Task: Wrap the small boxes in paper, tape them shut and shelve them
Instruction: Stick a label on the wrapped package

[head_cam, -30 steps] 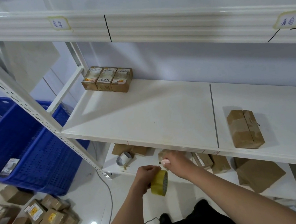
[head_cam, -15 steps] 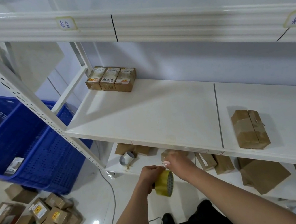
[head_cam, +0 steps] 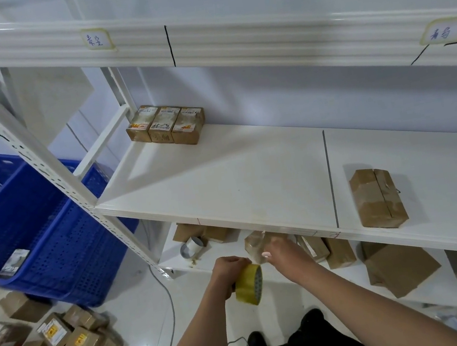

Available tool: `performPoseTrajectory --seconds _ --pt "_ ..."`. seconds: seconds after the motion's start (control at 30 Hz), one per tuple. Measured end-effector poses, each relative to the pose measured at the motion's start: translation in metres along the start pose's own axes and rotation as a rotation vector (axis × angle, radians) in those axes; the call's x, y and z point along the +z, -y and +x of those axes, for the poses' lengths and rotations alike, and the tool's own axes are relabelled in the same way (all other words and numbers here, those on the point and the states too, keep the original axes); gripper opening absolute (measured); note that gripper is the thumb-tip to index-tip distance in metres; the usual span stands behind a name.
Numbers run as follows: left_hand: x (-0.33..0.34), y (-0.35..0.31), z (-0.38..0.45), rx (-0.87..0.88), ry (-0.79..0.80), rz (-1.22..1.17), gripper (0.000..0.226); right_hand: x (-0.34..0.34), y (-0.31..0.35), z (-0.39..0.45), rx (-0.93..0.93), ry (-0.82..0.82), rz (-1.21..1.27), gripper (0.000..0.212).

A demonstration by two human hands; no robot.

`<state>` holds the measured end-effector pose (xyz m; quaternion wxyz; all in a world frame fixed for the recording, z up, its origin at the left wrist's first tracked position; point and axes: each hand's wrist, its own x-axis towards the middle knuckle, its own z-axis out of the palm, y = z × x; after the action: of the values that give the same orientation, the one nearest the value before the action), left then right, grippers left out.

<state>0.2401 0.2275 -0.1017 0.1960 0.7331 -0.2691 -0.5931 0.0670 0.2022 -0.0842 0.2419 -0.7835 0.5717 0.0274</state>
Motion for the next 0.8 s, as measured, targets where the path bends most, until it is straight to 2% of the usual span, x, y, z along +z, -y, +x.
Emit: performPoseTrajectory --seconds 0.1,0.17,0.23,0.3,0.53,0.67,0.8 --pt "-0.005 0.016 0.003 -0.006 -0.032 0.075 0.026 0.0 -0.012 -0.007 0.055 0.009 0.015 0.022" --pt "-0.008 0.029 0.0 -0.01 -0.047 0.04 0.023 0.002 -0.02 -0.01 0.109 -0.003 0.077 0.031" --pt "-0.009 0.032 -0.003 -0.015 -0.039 -0.039 0.02 0.004 -0.026 -0.012 0.167 -0.024 0.172 0.023" --pt "-0.008 0.025 -0.007 0.006 -0.016 -0.098 0.02 0.005 -0.031 -0.013 0.215 -0.058 0.233 0.013" --pt "0.009 -0.013 -0.014 0.123 0.045 -0.152 0.016 -0.01 -0.05 -0.019 0.256 -0.176 0.304 0.018" --pt "0.03 -0.031 -0.02 0.216 0.07 -0.147 0.019 -0.036 -0.06 -0.026 0.191 -0.33 0.317 0.011" --pt "0.056 -0.069 -0.034 0.321 0.094 -0.142 0.019 -0.064 -0.078 -0.031 0.191 -0.529 0.4 0.017"
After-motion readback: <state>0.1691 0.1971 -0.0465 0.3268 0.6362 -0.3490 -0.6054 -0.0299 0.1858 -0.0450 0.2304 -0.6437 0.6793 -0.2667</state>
